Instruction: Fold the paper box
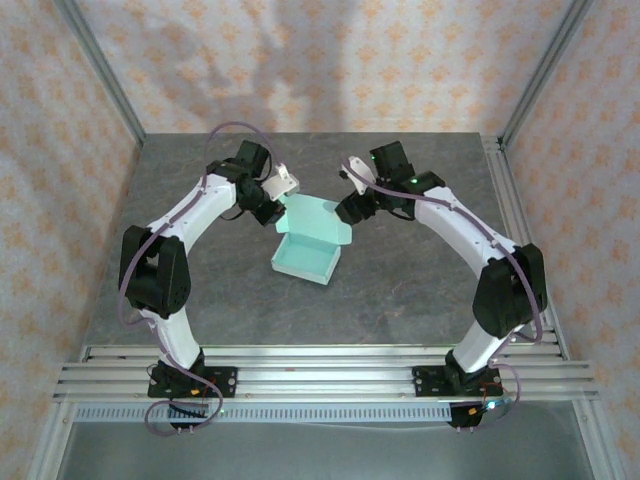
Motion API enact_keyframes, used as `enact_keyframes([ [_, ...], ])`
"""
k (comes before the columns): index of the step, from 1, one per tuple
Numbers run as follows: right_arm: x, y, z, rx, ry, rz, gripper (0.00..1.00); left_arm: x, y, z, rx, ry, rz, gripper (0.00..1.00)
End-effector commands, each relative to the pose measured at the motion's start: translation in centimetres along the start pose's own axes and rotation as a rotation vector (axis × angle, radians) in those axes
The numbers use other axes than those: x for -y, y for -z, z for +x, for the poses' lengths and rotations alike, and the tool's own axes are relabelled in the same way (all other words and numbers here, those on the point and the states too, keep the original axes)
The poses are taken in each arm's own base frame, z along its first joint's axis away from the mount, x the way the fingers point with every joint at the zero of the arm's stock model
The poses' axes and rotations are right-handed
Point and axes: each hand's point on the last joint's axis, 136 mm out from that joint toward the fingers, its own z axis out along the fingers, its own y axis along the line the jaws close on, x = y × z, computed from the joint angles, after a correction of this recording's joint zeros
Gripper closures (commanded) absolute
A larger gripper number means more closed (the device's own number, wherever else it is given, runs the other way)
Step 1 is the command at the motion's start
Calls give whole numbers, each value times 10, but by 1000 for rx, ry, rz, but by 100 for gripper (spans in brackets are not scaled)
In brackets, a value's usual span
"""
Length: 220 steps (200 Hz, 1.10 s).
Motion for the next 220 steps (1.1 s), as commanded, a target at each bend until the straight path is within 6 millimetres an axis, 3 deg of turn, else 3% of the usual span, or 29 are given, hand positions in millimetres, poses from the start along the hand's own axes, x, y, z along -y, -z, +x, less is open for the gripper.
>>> enact_keyframes([
  [1,6,4,-15,30,-19,41,31,15,5,4,-11,-43,38,98],
  [33,12,27,-24,102,-27,103,29,16,4,5,-16,-44,41,98],
  [76,5,40,-25,138,-22,103,26,17,4,6,-15,-48,46,98],
  [105,4,33,-25,113,-35,104,25,18,4,5,-17,-48,50,98],
  [131,-4,14,-23,64,-53,64,26,19,6,4,-10,-49,53,98],
  [184,-11,-14,18,-78,-53,1,36,18,9,6,-8,-51,43,98],
  [220,-16,-20,50,-162,-96,-58,58,19,8,7,-12,-52,46,98],
])
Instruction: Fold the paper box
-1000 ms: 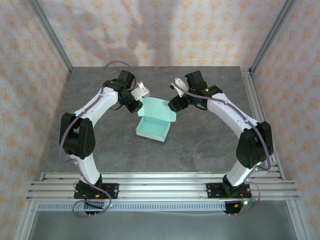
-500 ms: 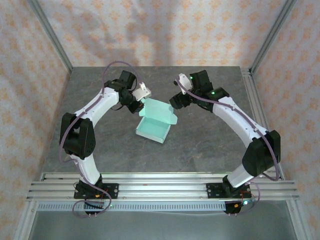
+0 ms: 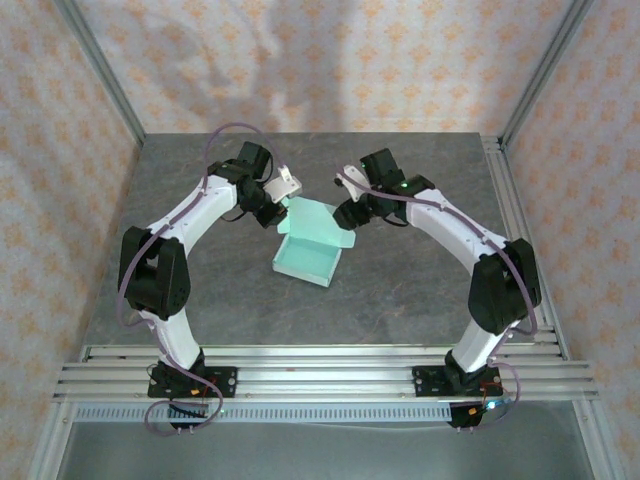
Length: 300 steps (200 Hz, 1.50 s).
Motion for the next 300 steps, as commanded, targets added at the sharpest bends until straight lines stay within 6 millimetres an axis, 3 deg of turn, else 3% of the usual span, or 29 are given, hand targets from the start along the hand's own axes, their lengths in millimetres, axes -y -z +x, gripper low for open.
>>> enact_keyframes([
  [1,-4,-4,27,-78,-31,-48,59,10,7,8,-21,-24,18,98],
  [30,-9,-4,31,-80,-33,-85,74,10,7,6,-16,-24,23,98],
  [133,-8,-6,49,-148,23,-111,79,10,7,9,-27,-22,21,98],
  [177,-8,-7,51,-147,30,-117,95,11,6,9,-28,-21,28,98],
  [187,-8,-7,50,-144,31,-114,100,11,7,9,-27,-20,29,98],
  [229,0,-6,34,-77,-29,-60,100,13,9,3,0,11,38,98],
  [252,9,-2,18,13,-129,32,100,23,20,-18,120,78,82,98],
  [272,12,0,6,109,-222,64,100,18,26,-40,258,189,65,98],
  [300,13,2,1,162,-268,128,100,13,23,-46,306,312,31,98],
])
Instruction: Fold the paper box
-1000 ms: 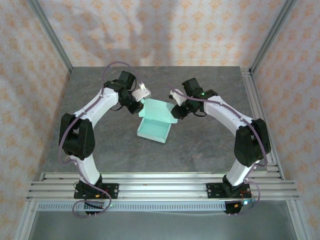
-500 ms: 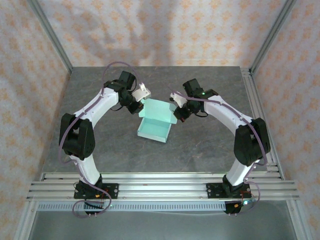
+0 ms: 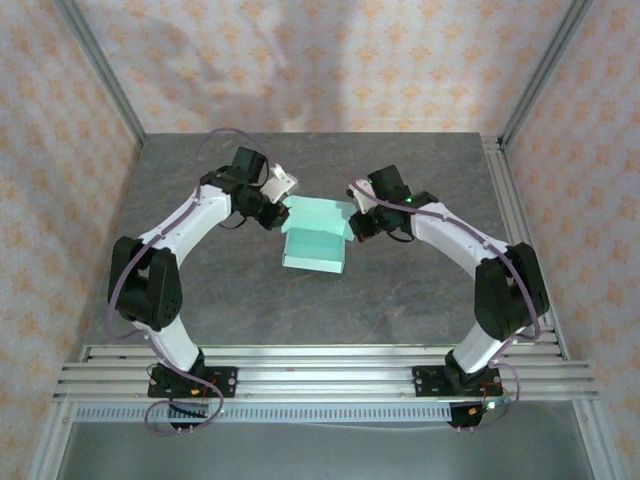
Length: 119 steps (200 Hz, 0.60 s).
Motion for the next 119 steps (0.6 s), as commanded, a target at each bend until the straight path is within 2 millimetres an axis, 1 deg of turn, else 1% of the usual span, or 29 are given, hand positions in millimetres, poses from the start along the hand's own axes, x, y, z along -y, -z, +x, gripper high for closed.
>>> enact_keyframes([
  [1,-1,14,-32,161,-78,68,100,7,9,-36,167,114,5,98],
  [39,-1,23,-47,270,-146,143,100,-5,8,-36,212,252,-89,97],
  [57,2,21,-50,312,-186,171,100,-1,0,-37,246,271,-101,97],
  [87,8,11,-53,403,-269,192,100,3,-18,-39,279,282,-154,97],
  [105,10,13,-56,454,-324,216,100,6,-24,-43,315,307,-157,97],
  [119,14,14,-55,477,-378,245,100,8,-29,-46,346,322,-154,97],
])
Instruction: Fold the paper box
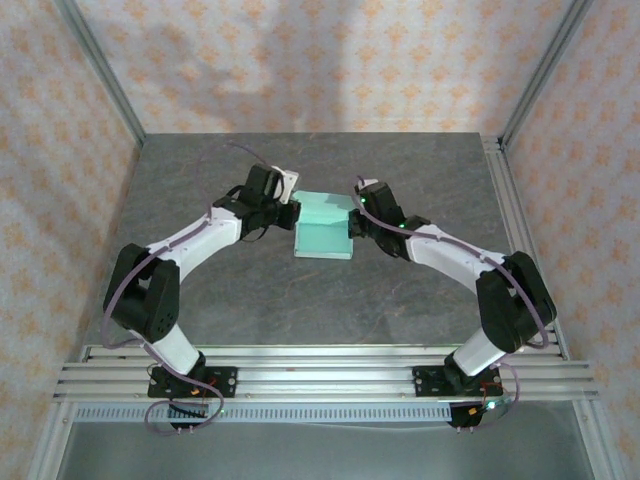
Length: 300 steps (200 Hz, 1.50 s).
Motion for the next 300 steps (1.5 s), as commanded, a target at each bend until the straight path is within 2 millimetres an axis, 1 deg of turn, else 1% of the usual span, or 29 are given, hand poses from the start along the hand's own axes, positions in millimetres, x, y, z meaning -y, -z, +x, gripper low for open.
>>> enact_keyframes([
  [1,-12,11,-41,195,-137,-5,100,11,-7,-20,121,62,12,97],
  [35,-3,11,-31,248,-204,63,100,18,-16,-21,156,94,25,97],
  [57,-7,12,-23,284,-203,59,100,23,-20,-15,142,79,30,97],
  [75,-9,11,-15,312,-208,47,100,23,-25,-4,137,77,31,97],
  [98,-9,15,-7,330,-203,67,100,30,-26,7,144,61,59,97],
  [120,-16,16,5,338,-192,59,100,34,-27,21,133,48,70,97],
  [142,-25,17,17,364,-172,19,100,38,-26,29,131,18,62,97],
  [167,-25,17,29,379,-160,2,100,42,-31,38,111,-9,67,97],
  [202,-23,12,44,381,-139,-15,99,40,-39,48,88,-19,58,97],
  [249,-25,7,59,367,-104,-44,96,36,-39,64,77,-48,40,97],
  [269,-29,8,62,357,-72,-69,93,36,-39,71,74,-66,34,96],
  [281,-34,11,60,361,-54,-94,90,34,-39,73,71,-71,27,97],
  [293,-39,16,57,368,-34,-122,83,33,-38,74,68,-79,19,96],
  [300,-42,19,55,373,-23,-138,76,32,-38,74,68,-82,12,97],
])
